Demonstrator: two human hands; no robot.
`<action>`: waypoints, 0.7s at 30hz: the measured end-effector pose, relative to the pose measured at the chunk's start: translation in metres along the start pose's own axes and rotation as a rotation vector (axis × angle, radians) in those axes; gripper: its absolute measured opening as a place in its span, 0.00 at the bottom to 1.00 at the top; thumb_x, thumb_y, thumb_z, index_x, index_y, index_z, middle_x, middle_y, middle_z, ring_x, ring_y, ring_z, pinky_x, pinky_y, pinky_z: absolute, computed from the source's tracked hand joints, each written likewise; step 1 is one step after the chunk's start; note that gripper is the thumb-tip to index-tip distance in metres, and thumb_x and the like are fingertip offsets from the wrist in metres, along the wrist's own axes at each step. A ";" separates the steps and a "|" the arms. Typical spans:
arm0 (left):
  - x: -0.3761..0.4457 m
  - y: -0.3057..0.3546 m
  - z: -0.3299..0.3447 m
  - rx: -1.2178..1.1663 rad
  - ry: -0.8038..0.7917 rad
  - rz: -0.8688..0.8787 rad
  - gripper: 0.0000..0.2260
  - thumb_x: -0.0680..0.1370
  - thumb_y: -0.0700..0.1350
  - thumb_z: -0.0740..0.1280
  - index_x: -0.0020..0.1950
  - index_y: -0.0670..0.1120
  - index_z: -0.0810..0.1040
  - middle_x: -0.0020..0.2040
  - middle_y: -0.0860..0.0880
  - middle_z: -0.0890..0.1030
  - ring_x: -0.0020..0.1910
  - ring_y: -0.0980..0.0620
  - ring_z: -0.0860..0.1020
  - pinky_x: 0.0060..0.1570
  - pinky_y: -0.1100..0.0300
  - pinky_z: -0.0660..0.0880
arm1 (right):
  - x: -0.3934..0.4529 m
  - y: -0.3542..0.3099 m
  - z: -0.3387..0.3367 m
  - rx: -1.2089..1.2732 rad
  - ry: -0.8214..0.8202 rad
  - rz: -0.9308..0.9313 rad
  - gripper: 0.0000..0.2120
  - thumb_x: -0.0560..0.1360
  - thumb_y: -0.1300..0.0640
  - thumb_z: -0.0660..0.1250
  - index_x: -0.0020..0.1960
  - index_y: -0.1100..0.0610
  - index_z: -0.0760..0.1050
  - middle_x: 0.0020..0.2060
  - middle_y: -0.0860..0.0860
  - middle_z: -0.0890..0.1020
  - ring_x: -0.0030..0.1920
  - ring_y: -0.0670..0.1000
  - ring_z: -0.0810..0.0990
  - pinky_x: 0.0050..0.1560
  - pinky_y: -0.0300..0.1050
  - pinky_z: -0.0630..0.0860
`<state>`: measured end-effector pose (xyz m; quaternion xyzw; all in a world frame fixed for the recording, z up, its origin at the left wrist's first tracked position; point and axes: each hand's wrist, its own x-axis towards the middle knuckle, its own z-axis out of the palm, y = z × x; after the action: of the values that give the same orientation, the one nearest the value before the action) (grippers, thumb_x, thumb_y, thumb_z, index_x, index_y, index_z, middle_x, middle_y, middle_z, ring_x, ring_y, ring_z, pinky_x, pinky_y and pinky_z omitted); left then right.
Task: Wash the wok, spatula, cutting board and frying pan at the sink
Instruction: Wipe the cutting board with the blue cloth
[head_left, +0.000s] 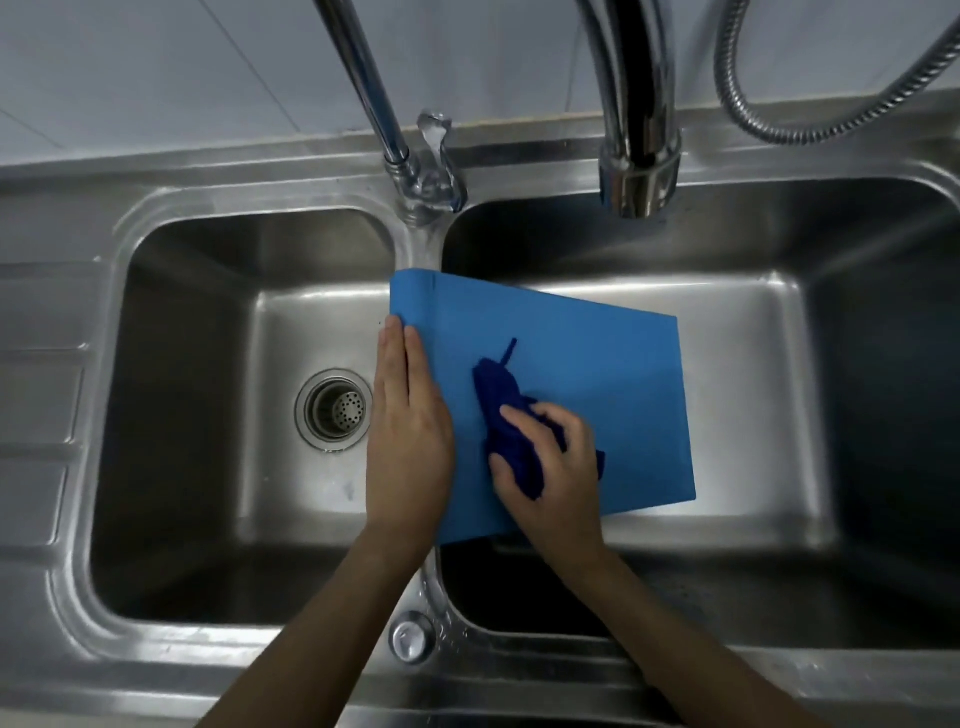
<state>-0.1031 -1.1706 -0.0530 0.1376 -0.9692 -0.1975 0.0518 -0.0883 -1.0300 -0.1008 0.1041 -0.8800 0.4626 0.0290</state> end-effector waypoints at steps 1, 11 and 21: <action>0.000 0.000 0.001 -0.004 -0.001 -0.005 0.23 0.81 0.34 0.54 0.75 0.35 0.54 0.76 0.38 0.55 0.76 0.43 0.56 0.71 0.47 0.63 | 0.000 0.014 -0.002 -0.044 0.018 0.067 0.20 0.72 0.49 0.66 0.62 0.53 0.75 0.57 0.53 0.73 0.57 0.52 0.72 0.60 0.46 0.69; 0.000 0.000 -0.003 -0.056 0.000 0.000 0.23 0.81 0.33 0.54 0.75 0.35 0.54 0.77 0.38 0.54 0.76 0.43 0.53 0.74 0.50 0.57 | 0.022 0.026 -0.006 0.004 0.291 0.683 0.22 0.73 0.52 0.69 0.64 0.57 0.72 0.56 0.55 0.71 0.56 0.57 0.73 0.59 0.50 0.71; 0.000 -0.001 -0.001 -0.072 0.022 0.001 0.22 0.81 0.34 0.54 0.75 0.34 0.56 0.76 0.38 0.56 0.76 0.43 0.55 0.73 0.49 0.60 | -0.015 0.017 0.006 0.004 0.317 0.600 0.22 0.73 0.46 0.66 0.64 0.52 0.72 0.58 0.51 0.70 0.58 0.56 0.73 0.61 0.50 0.71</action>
<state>-0.1032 -1.1717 -0.0529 0.1372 -0.9610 -0.2306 0.0673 -0.0769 -1.0233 -0.1199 -0.2326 -0.8550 0.4627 0.0278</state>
